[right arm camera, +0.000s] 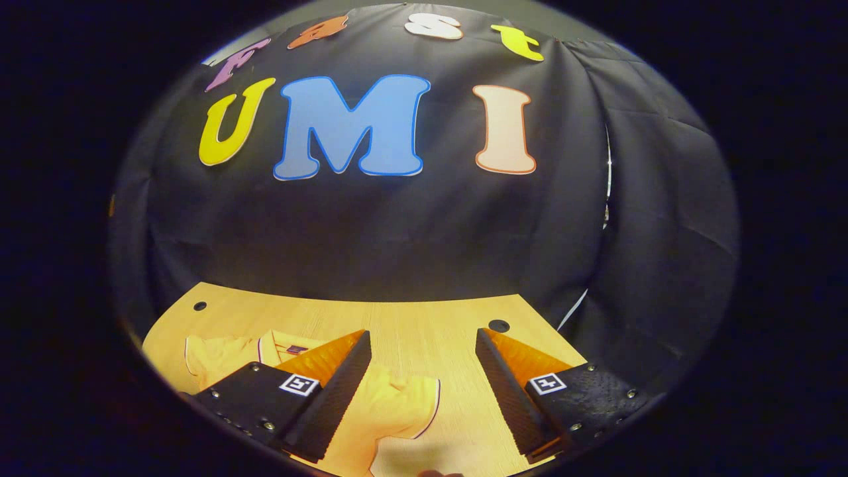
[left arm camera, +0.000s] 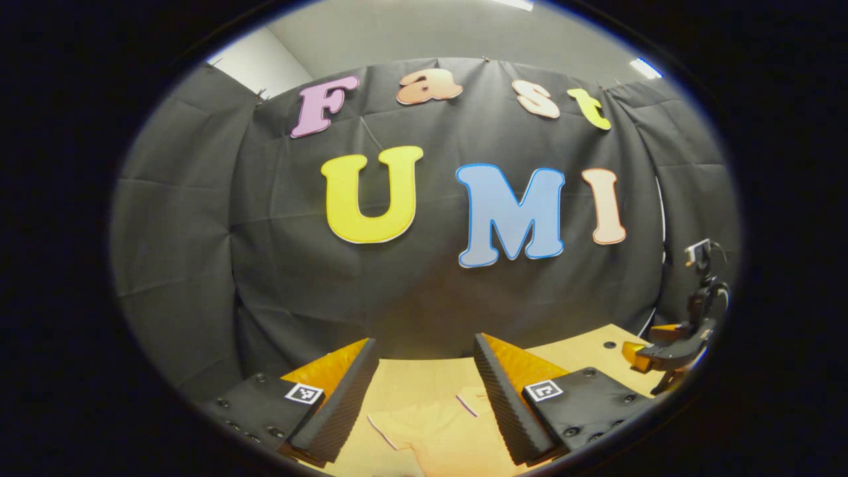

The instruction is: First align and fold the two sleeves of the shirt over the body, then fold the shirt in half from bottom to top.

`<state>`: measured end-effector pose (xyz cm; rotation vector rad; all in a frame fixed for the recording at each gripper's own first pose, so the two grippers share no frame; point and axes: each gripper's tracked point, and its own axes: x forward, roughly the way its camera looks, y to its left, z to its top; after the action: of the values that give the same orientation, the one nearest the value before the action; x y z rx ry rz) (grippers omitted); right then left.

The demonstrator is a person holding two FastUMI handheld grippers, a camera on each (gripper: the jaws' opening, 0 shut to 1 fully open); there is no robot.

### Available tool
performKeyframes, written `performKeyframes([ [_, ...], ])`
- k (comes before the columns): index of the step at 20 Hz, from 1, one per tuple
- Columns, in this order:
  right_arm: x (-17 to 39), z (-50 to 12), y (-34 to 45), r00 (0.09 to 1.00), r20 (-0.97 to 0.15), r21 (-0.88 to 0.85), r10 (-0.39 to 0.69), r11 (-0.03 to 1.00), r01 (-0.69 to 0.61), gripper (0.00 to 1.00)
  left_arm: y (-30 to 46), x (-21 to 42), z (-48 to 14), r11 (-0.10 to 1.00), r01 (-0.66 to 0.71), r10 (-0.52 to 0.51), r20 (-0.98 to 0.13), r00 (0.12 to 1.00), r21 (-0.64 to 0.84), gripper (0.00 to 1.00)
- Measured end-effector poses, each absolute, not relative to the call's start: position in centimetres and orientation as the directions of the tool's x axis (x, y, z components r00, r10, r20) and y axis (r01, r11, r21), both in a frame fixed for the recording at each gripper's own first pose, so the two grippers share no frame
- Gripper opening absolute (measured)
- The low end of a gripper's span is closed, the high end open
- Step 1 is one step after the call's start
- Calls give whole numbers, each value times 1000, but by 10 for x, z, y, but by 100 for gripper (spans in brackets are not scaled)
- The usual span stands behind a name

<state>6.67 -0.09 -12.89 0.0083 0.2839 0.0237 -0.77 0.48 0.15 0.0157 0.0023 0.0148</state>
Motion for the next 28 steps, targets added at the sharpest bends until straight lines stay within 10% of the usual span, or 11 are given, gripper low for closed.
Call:
performKeyframes([
  [17, 102, -323, 5, 748, -660, 50, 67, 998, -45, 100, 17, -9, -28, 996, -84, 82, -87, 993, -13, 95],
  [23, 110, -335, 9, 724, -685, 109, 81, 994, -8, 85, 26, -12, -37, 993, -113, 110, -110, 988, -18, 94],
  [28, 109, -334, 13, 693, -715, 146, 99, 989, 10, 18, 27, -11, -42, 993, -117, 113, -116, 987, -29, 95],
])
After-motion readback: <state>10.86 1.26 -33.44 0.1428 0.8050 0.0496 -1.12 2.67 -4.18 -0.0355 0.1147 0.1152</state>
